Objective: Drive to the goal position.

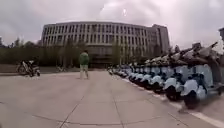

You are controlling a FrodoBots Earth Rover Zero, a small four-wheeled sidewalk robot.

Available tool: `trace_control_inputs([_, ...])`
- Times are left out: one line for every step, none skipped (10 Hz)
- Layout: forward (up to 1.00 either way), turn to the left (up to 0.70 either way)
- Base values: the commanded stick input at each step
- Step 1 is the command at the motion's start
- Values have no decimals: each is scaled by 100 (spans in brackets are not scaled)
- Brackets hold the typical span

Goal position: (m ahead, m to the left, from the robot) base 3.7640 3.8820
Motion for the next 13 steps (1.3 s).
trace_control_inputs([100,0])
trace_control_inputs([100,0])
trace_control_inputs([100,0])
trace_control_inputs([100,0])
trace_control_inputs([100,0])
trace_control_inputs([100,0])
trace_control_inputs([100,0])
trace_control_inputs([100,0])
trace_control_inputs([100,0])
trace_control_inputs([100,0])
trace_control_inputs([100,0])
trace_control_inputs([100,19])
trace_control_inputs([100,40])
